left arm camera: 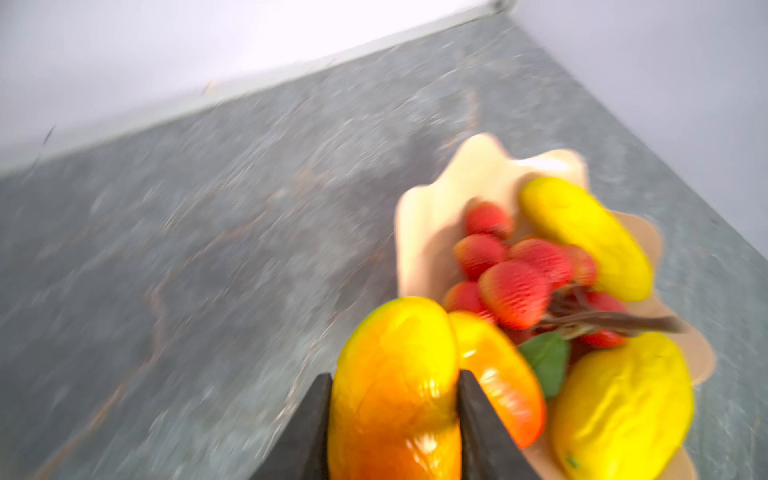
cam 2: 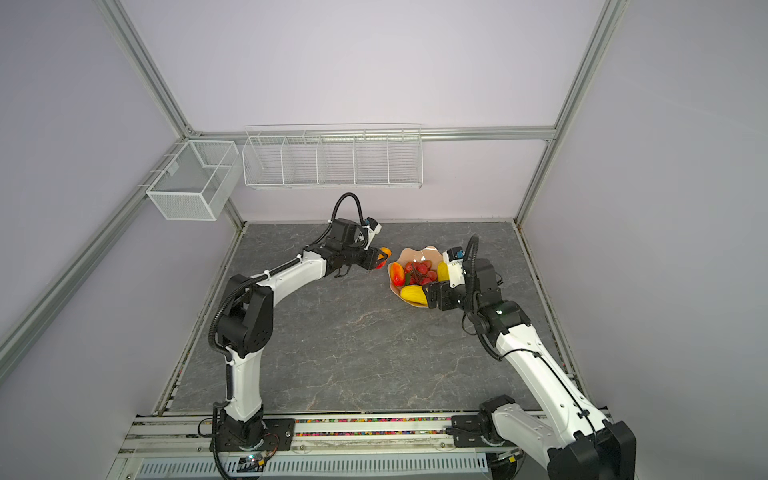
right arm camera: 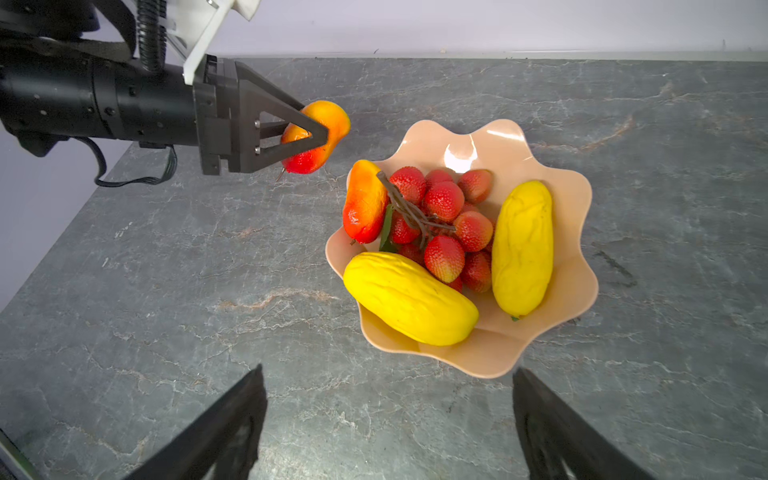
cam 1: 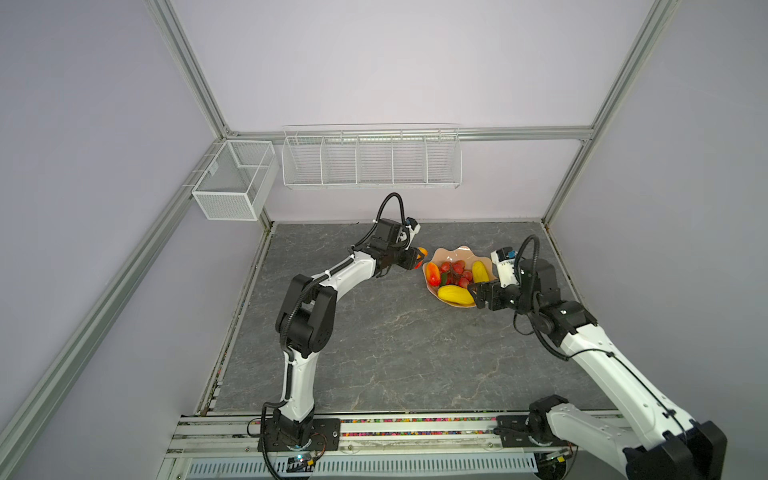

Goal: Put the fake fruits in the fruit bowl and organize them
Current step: 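Release the mango into the bowl with the left gripper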

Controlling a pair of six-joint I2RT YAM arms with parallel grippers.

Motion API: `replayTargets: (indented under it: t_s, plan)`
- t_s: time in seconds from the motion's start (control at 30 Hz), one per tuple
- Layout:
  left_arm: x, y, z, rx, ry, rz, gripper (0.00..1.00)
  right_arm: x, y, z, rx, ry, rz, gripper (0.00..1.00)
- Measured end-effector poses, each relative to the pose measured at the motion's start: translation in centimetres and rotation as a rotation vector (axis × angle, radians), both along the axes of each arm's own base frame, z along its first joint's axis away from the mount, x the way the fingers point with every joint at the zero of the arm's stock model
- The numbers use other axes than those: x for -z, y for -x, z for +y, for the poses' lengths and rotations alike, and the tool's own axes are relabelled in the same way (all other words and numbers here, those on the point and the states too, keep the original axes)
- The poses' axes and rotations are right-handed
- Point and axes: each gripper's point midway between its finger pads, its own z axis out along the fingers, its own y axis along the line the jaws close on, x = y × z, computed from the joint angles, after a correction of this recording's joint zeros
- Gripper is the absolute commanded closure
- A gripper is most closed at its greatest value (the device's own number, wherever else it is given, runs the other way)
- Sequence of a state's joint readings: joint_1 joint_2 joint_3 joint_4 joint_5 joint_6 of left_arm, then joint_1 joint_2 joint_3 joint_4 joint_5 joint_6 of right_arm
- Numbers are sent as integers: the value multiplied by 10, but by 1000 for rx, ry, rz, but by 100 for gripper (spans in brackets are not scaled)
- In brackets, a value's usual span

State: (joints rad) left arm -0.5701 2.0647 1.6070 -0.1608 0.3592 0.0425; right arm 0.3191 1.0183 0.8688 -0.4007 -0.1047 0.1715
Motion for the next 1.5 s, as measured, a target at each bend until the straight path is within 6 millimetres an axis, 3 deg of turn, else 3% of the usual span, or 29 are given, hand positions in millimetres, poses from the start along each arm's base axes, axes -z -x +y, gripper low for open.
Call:
replayTargets:
  t_s: [0.27, 0.37, 0.87, 1.2, 1.5]
  plan:
    - [-45, -27, -34, 162, 67, -237, 66, 8, 15, -14, 23, -10, 20, 8]
    - [-50, -34, -47, 228, 87, -301, 65, 10, 19, -17, 28, -12, 21, 8]
    - [5, -19, -117, 430, 87, -359, 61, 17, 21, -25, 48, -10, 36, 9]
    - [7, -19, -121, 448, 81, -383, 48, 17, 21, -26, 50, -21, 40, 9]
    - [18, -16, -123, 471, 85, -358, 46, 17, 20, -28, 54, -26, 41, 9]
